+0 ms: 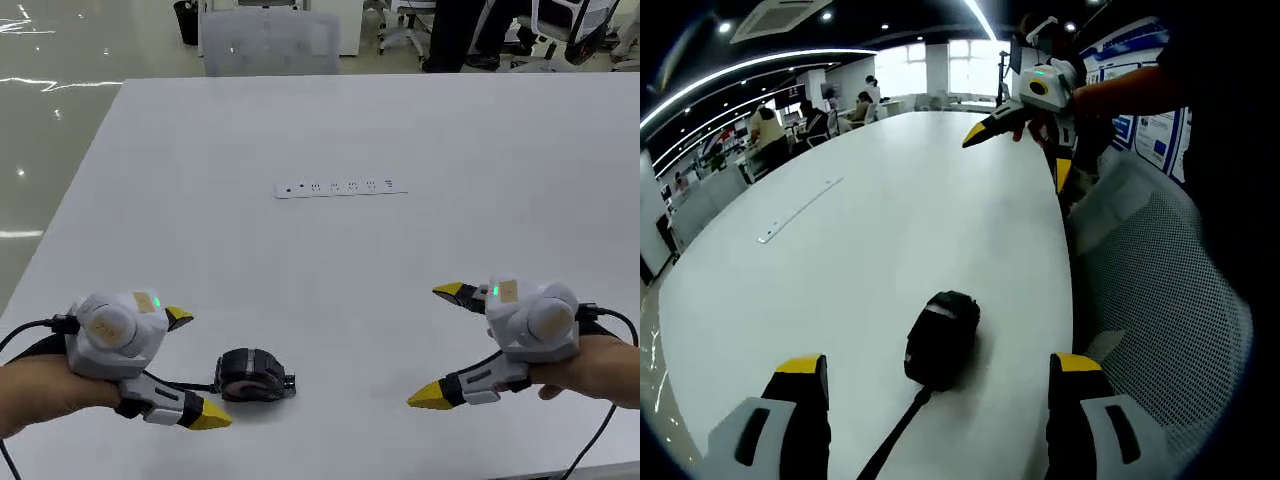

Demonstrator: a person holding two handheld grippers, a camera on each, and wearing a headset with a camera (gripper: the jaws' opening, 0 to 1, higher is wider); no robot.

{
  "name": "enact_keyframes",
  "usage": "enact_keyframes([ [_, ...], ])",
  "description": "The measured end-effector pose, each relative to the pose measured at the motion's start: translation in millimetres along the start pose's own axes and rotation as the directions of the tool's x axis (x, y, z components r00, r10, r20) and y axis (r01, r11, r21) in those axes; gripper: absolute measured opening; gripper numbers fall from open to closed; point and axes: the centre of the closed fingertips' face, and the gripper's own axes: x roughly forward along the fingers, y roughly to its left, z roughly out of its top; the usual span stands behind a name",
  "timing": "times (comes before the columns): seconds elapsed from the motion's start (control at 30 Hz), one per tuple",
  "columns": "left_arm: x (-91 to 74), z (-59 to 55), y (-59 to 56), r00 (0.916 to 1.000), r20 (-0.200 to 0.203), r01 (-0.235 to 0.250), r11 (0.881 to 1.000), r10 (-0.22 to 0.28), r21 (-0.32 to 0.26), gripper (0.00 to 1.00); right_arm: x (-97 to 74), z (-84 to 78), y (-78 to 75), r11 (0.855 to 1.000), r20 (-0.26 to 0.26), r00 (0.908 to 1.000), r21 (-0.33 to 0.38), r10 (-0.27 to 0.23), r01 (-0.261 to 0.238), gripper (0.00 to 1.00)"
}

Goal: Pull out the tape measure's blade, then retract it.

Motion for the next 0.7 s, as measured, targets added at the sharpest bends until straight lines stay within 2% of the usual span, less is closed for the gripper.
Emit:
enact_keyframes([
  [0.2, 14.1, 4.3, -4.4, 0.9974, -0.046, 0.058, 0.996, -0.056, 0.060, 0.85, 24.2, 15.7, 10.3, 0.997, -0.014, 0.9979, -0.036, 0.064, -0.064, 0.98],
  [0.23, 16.4, 2.9, -4.6, 0.9960, -0.063, 0.067, 0.996, -0.064, 0.060, 0.85, 27.7, 16.6, 11.8, 0.996, -0.020, 0.9972, -0.043, 0.072, -0.073, 0.98],
  [0.27, 19.3, -3.1, -4.5, 0.9910, -0.110, 0.083, 0.995, -0.076, 0.063, 0.85, 32.7, 18.9, 14.3, 0.995, -0.021, 0.9961, -0.045, 0.086, -0.087, 0.98],
  [0.33, 24.0, -7.2, -4.1, 0.9837, -0.159, 0.099, 0.992, -0.085, 0.083, 0.84, 40.2, 21.2, 18.3, 0.993, -0.023, 0.9942, -0.043, 0.105, -0.106, 0.97],
  [0.43, 33.4, -3.3, -3.7, 0.9797, -0.181, 0.113, 0.983, -0.086, 0.145, 0.82, 54.5, 24.5, 25.5, 0.988, -0.039, 0.9888, -0.057, 0.144, -0.146, 0.96],
  [0.5, 39.9, 0.4, 0.8, 0.9812, -0.184, 0.090, 0.980, -0.056, 0.177, 0.81, 63.2, 27.9, 27.7, 0.984, -0.038, 0.9858, -0.060, 0.163, -0.165, 0.93],
  [0.6, 47.8, 3.1, 1.6, 0.9811, -0.184, 0.092, 0.981, -0.060, 0.169, 0.72, 74.5, 30.8, 30.9, 0.981, -0.046, 0.9822, -0.064, 0.182, -0.185, 0.90],
  [0.67, 51.3, -1.7, 0.9, 0.9740, -0.217, 0.100, 0.983, -0.065, 0.156, 0.70, 81.3, 30.9, 33.3, 0.978, -0.052, 0.9795, -0.059, 0.195, -0.198, 0.89],
  [0.7, 53.9, -2.0, 1.0, 0.9739, -0.220, 0.098, 0.979, -0.057, 0.181, 0.66, 85.7, 30.3, 35.3, 0.977, -0.058, 0.9778, -0.056, 0.202, -0.205, 0.87],
])
